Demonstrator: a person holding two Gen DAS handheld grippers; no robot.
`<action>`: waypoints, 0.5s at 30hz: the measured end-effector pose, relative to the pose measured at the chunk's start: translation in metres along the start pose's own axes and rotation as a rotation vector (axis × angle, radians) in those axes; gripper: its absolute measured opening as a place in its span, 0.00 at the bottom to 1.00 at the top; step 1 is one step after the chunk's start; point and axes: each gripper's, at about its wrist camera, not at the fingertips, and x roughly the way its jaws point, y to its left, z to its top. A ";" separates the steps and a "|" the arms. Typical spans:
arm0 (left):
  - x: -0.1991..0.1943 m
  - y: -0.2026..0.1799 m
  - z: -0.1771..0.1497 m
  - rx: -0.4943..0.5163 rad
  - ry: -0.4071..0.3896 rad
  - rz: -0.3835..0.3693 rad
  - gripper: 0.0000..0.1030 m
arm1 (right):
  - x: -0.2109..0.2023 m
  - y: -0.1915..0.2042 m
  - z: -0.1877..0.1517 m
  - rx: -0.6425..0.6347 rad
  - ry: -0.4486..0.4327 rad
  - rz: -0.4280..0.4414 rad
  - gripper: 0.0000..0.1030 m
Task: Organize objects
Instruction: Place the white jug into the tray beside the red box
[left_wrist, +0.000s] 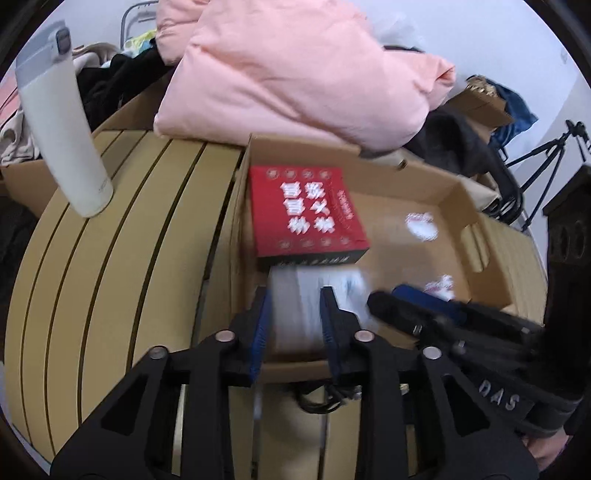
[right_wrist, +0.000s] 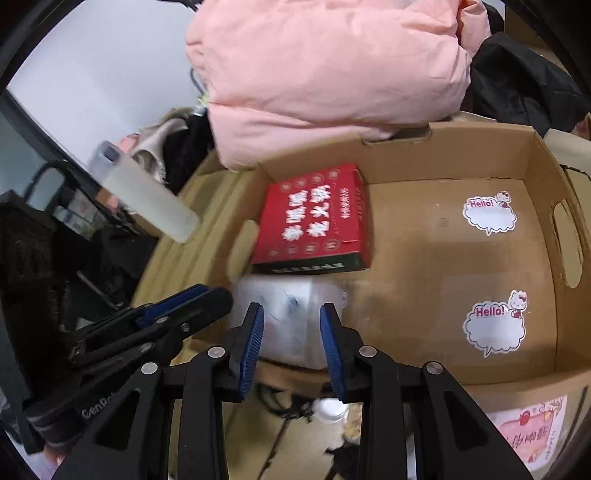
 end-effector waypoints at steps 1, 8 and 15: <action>-0.001 0.002 -0.002 -0.010 0.005 -0.010 0.31 | 0.003 -0.001 0.000 0.002 -0.005 -0.017 0.34; -0.060 0.001 -0.016 -0.017 -0.071 0.009 0.73 | -0.031 -0.006 -0.006 -0.018 -0.031 -0.028 0.34; -0.148 -0.017 -0.083 0.047 -0.166 0.102 0.82 | -0.158 -0.014 -0.059 -0.085 -0.188 -0.182 0.70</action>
